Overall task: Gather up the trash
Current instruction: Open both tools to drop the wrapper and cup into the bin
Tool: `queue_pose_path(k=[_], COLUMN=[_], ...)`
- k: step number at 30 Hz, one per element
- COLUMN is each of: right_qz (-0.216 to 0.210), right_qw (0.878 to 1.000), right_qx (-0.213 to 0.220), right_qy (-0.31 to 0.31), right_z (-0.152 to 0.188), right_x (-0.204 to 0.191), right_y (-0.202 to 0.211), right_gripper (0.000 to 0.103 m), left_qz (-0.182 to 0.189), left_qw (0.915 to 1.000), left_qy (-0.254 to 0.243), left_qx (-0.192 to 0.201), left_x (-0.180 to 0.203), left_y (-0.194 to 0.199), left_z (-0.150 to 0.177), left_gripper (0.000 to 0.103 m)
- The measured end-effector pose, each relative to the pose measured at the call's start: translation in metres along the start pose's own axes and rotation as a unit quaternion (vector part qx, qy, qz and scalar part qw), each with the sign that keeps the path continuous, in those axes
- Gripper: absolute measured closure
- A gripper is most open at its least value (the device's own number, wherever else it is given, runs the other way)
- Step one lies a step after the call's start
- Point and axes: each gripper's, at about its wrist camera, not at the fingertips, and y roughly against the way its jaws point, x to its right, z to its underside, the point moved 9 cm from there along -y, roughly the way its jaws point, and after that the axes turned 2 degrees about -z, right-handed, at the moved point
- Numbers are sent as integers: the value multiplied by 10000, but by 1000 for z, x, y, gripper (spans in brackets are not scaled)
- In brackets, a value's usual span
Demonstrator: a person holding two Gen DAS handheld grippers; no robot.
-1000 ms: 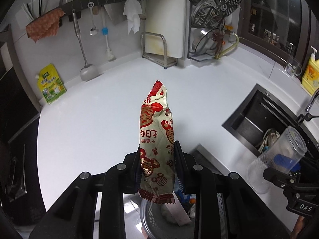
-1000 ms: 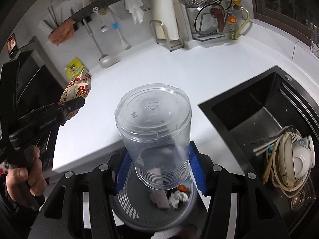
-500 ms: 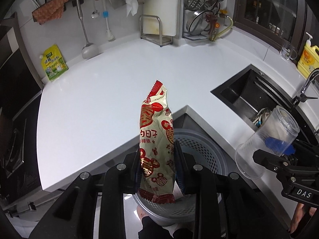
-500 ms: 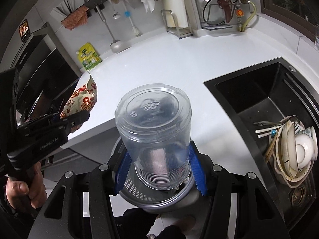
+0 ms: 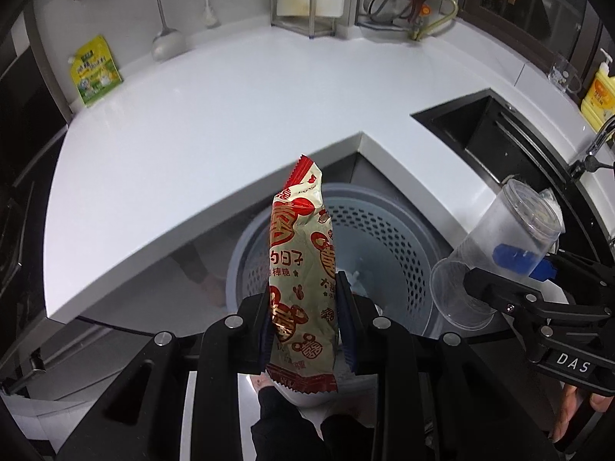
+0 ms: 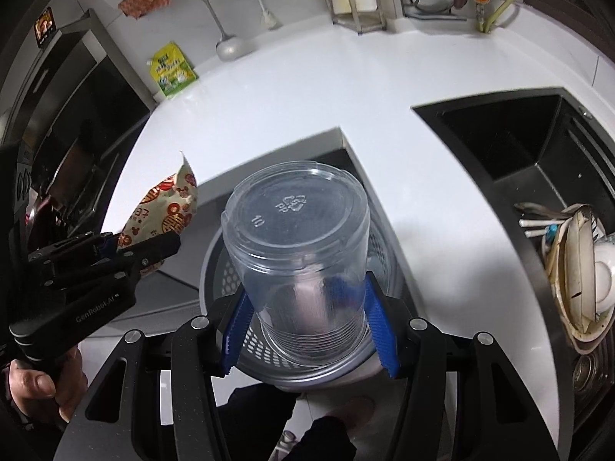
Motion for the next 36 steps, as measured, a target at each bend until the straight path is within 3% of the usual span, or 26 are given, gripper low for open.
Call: queue_pose_path(k=[6, 12, 14, 16, 18, 26, 36], right_qz=[-56, -92, -95, -107, -95, -30, 114], right_qw=[9998, 9998, 9998, 9997, 9998, 10000, 9998], right_qx=[-206, -166, -144, -153, -123, 91, 126], right_qy=[10, 104, 140, 130, 100, 18, -102], right_z=[6, 0, -4, -5, -7, -15, -12], right_x=[-2, -10, -11, -10, -9, -9, -7], right_y=[-18, -22, -20, -20, -18, 1, 21], right_gripper=[50, 48, 46, 43, 38, 37, 37], left_qz=[107, 90, 83, 1, 4, -110, -262], left_qw=[9997, 9996, 9995, 9995, 9992, 9986, 9981], left_qy=[81, 207, 253, 313, 386, 492, 450], left_qx=[-226, -193, -148, -56, 54, 149, 329], left_x=[2, -2, -6, -10, -14, -23, -22], left_y=[-17, -15, -11, -6, 1, 20, 42], left_z=[11, 8, 6, 4, 1, -8, -22], left_gripper=[75, 72, 61, 36, 35, 35, 28])
